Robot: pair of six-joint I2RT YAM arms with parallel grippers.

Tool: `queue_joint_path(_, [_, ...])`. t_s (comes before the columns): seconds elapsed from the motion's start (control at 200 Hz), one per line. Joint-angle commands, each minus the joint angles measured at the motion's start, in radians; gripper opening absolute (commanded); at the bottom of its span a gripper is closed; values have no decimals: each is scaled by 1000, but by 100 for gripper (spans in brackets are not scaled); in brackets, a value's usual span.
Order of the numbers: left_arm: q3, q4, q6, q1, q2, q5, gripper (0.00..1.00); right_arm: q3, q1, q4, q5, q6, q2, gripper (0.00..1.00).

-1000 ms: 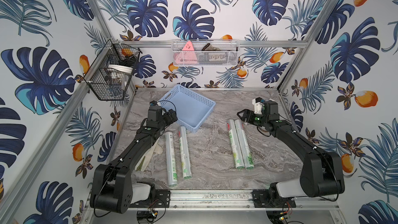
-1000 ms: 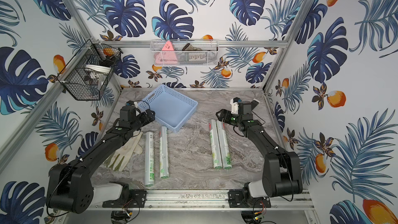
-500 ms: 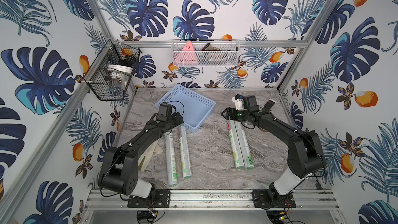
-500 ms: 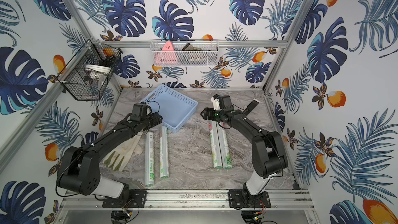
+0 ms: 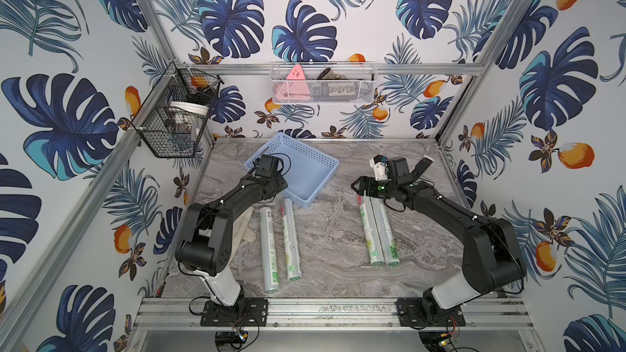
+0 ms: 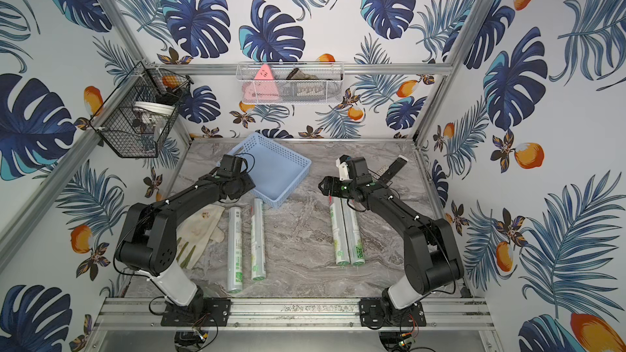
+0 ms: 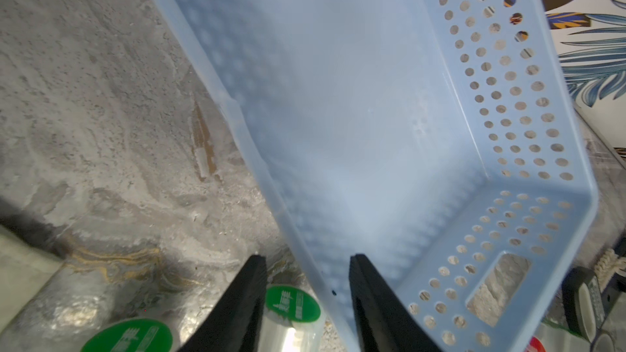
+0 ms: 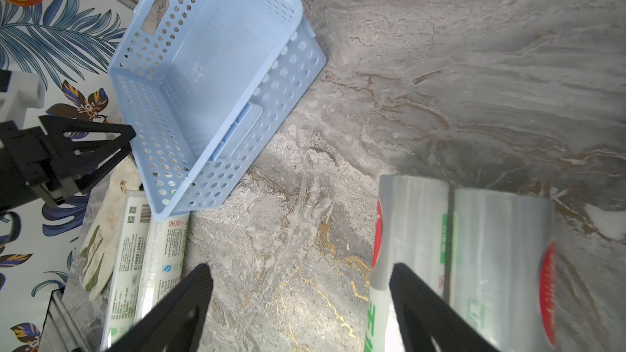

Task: Put the plastic wrap into the basket
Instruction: Move the basket to the center of the board.

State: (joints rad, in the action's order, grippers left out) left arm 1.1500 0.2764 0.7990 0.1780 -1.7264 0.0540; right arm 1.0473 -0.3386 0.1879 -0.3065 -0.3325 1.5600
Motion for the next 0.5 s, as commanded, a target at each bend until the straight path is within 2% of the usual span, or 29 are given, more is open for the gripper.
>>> queue_joint_path(0.0, [20,11,24,3,-23,23,44,-20,0,0,24,4,-26,87])
queue_joint_path(0.075, [37,13,23,4,-39,20,38,-34,-1,-3,32,6,-39,88])
queue_joint_path(0.495, [137,59,-19,37,-122,17,23,-75,-2,-9,71,6,-62,93])
